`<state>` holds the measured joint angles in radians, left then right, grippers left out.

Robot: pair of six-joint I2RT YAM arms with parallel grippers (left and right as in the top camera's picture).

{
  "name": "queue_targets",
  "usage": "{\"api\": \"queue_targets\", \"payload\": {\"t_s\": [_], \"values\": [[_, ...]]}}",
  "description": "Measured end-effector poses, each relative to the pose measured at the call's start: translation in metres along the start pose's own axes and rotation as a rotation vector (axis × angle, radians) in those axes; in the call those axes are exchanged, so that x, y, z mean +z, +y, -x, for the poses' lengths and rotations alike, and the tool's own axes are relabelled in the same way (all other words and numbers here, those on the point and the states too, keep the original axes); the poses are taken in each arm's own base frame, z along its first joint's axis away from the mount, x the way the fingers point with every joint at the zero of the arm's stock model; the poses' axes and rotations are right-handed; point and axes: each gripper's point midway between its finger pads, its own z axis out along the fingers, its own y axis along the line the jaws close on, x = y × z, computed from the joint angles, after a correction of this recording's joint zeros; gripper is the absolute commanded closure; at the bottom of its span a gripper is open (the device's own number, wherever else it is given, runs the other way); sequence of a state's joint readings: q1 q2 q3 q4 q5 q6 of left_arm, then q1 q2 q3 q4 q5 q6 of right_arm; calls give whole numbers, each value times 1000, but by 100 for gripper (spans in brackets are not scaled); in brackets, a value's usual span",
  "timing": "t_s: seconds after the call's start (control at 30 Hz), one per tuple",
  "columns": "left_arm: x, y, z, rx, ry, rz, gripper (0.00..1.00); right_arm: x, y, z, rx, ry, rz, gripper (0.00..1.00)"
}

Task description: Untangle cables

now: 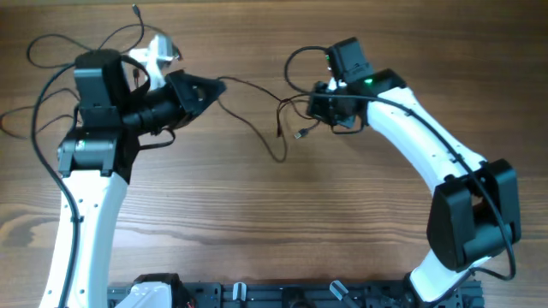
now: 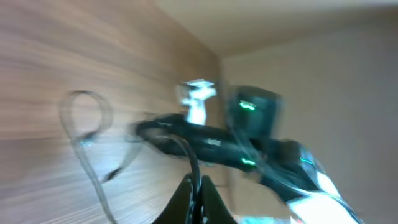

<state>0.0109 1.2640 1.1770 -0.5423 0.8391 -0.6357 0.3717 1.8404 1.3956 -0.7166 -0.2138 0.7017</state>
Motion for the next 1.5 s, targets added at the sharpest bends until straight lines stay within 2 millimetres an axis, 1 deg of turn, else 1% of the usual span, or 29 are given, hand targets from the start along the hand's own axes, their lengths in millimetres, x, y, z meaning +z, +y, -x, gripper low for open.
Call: {"api": "queue_targets", "payload": {"t_s": [0.03,0.1,0.23,0.33,0.4,0.5,0.57,0.6,0.67,0.73,0.87,0.9,0.97,1.0,1.07,1.2,1.37,1.4,1.47,1.5], "values": [[-2,12,3,-8,-22,56,96,-1,-1,2,1,8,12,96],[-4,29,6,-3,-53,139,96,-3,1,3,-3,26,53,96],[-10,55,10,15,-96,283,96,-7,7,1,17,73,133,96],[-15,70,12,16,-119,366,96,-9,11,0,61,100,167,96],[-19,80,14,14,-137,424,96,-13,23,3,64,111,242,96],[-24,88,18,20,-167,478,96,-26,51,12,26,118,426,96],[-27,92,21,25,-183,504,96,-35,57,12,32,141,486,96],[-28,93,22,26,-188,511,96,-38,57,13,40,145,493,96],[-29,95,23,26,-196,528,96,-43,51,14,66,145,476,96],[-30,97,22,23,-196,540,96,-46,38,13,104,135,415,96],[-29,97,17,20,-175,541,96,-50,4,3,194,110,213,95],[-28,97,17,21,-173,538,96,-51,-4,1,208,99,164,94],[-28,96,16,21,-168,534,96,-51,-12,2,213,81,123,89],[-28,96,16,21,-168,535,96,-51,-14,2,206,75,115,82],[-30,98,17,20,-177,546,96,-51,-16,4,176,65,107,62],[-34,103,21,20,-196,572,96,-52,-19,6,107,63,111,62],[-36,105,23,19,-205,585,96,-52,-27,-6,54,111,86,57],[-36,105,23,16,-207,585,96,-53,-28,-9,46,121,82,48],[-36,104,24,13,-211,583,96,-53,-27,-10,32,127,90,42],[-33,100,25,19,-211,558,96,-53,-26,-11,31,131,96,38]]}}
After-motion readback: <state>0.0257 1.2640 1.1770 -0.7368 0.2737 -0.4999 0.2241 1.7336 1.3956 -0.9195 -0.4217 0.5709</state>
